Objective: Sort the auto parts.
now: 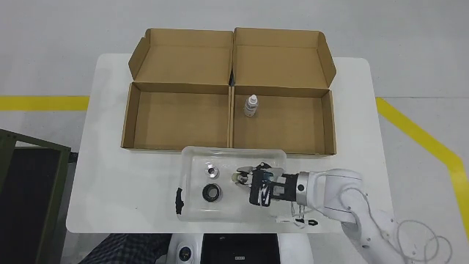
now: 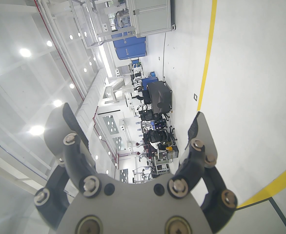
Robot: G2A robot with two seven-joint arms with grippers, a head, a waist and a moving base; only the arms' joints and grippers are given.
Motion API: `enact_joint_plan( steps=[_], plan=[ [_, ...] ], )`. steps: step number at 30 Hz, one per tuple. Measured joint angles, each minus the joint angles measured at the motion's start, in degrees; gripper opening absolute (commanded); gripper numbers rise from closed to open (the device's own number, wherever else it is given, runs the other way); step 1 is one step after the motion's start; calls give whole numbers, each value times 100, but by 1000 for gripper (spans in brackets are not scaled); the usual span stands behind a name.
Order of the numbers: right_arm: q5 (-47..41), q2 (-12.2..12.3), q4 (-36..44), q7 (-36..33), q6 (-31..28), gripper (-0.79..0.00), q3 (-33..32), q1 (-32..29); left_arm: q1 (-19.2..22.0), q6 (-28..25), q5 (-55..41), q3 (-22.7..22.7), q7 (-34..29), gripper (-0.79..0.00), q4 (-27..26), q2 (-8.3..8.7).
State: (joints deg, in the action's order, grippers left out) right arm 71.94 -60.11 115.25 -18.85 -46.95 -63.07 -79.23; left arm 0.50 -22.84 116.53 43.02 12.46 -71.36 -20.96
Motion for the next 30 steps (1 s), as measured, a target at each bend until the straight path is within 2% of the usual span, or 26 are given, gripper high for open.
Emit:
enact_joint_plan(
  steps=[15, 30],
  plan=[
    [-1377, 13, 50, 1046, -67, -785, -445, 112, 0, 0, 0, 0, 0, 0, 0, 0],
    [-1963, 21, -103, 1874, 11, -785, -911, -37, 0, 0, 0, 0, 0, 0, 0, 0]
  ],
)
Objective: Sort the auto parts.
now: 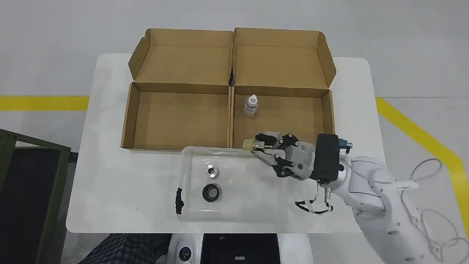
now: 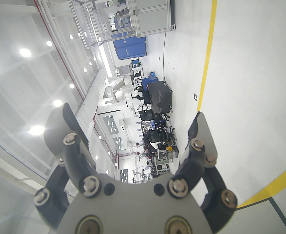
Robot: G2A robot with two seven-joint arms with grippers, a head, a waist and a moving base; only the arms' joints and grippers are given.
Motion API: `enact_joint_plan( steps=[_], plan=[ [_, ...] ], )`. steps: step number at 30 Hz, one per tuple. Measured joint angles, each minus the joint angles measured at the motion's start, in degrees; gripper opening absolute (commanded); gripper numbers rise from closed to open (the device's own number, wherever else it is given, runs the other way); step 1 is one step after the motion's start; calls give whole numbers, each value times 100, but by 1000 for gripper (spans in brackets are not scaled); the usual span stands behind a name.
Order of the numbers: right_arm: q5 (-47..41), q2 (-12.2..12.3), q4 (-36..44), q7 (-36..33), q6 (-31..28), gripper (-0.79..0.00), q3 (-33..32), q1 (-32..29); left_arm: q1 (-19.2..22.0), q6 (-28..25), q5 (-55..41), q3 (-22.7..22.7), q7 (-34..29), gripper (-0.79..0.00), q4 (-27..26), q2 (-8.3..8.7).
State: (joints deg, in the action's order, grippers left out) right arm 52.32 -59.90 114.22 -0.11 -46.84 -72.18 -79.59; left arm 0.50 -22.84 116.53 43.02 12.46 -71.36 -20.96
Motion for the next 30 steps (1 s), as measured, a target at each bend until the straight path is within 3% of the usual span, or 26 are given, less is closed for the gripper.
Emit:
enact_joint_plan(
  steps=[14, 30],
  plan=[
    [57, -19, 1, 386, 29, -785, -127, -113, 0, 0, 0, 0, 0, 0, 0, 0],
    [594, -42, -63, -91, 348, -785, -32, 112, 0, 0, 0, 0, 0, 0, 0, 0]
  ],
)
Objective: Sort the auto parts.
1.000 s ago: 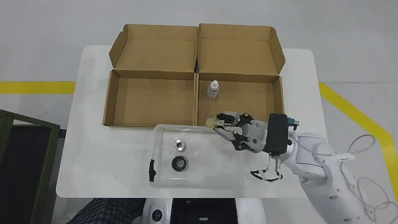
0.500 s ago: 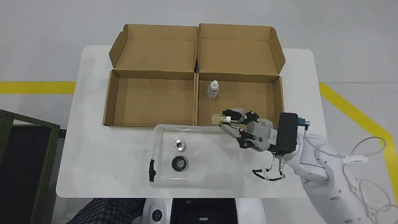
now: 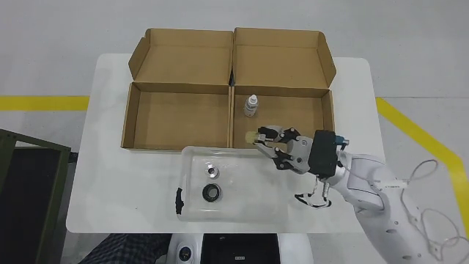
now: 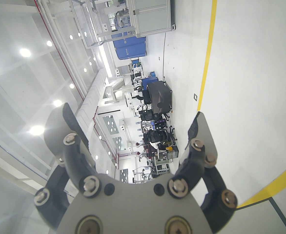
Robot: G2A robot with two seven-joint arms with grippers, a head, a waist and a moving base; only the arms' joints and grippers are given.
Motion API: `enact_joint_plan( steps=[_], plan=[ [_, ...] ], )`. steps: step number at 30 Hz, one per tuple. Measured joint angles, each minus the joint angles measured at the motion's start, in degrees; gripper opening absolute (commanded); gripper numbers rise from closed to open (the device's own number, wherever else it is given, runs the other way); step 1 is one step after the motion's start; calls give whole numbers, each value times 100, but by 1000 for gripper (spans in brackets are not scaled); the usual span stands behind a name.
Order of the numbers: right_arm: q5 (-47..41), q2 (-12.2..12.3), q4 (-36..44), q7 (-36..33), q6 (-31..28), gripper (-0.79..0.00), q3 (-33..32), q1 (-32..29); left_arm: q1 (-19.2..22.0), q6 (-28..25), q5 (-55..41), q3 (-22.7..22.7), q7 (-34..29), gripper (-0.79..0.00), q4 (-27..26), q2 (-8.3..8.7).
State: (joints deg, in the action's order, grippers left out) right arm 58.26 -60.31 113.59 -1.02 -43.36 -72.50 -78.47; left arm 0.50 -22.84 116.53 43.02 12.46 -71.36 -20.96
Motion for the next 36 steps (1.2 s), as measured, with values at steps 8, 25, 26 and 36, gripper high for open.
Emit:
enact_joint_plan(
  steps=[8, 25, 26, 36],
  plan=[
    [323, -22, -166, -278, 237, -785, 102, 241, 0, 0, 0, 0, 0, 0, 0, 0],
    [712, -65, -852, -1578, 340, -785, 460, 1109, 0, 0, 0, 0, 0, 0, 0, 0],
    [720, -68, -895, -1652, 343, -785, 485, 1148, 0, 0, 0, 0, 0, 0, 0, 0],
    [1065, -108, -1354, -2410, 455, -785, 822, 1528, 0, 0, 0, 0, 0, 0, 0, 0]
  ],
)
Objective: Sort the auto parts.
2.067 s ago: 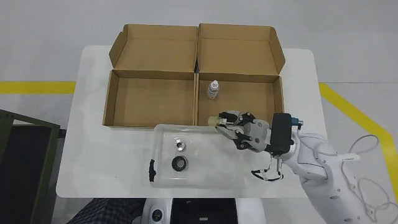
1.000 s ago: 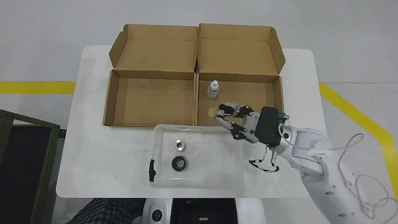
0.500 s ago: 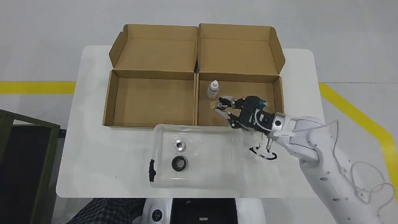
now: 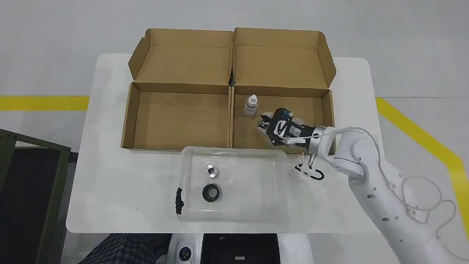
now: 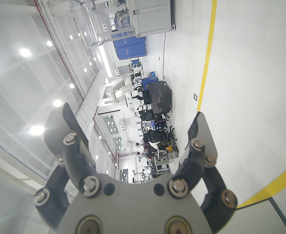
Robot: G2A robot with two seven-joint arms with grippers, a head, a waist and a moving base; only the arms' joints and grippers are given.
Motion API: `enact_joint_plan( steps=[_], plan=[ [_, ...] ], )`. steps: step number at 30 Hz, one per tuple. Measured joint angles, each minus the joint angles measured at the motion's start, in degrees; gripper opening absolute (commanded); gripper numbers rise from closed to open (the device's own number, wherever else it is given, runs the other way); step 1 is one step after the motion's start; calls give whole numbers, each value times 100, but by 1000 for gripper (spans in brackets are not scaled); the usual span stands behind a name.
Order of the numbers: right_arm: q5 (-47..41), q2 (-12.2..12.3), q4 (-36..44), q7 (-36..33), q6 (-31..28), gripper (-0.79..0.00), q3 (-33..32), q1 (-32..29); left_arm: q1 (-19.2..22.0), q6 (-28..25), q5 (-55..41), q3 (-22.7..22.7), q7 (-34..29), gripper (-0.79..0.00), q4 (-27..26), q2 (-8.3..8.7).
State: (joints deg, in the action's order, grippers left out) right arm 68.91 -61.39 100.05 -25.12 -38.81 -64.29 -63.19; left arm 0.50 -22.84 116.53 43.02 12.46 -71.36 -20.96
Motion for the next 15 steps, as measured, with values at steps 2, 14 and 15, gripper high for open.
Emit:
enact_joint_plan(
  steps=[2, 14, 15],
  plan=[
    [39, -13, -86, -88, 27, -785, 68, 68, 0, 0, 0, 0, 0, 0, 0, 0],
    [69, -156, -815, -556, 195, -785, 591, 689, 0, 0, 0, 0, 0, 0, 0, 0],
    [53, -169, -865, -619, 212, -785, 633, 740, 0, 0, 0, 0, 0, 0, 0, 0]
  ],
)
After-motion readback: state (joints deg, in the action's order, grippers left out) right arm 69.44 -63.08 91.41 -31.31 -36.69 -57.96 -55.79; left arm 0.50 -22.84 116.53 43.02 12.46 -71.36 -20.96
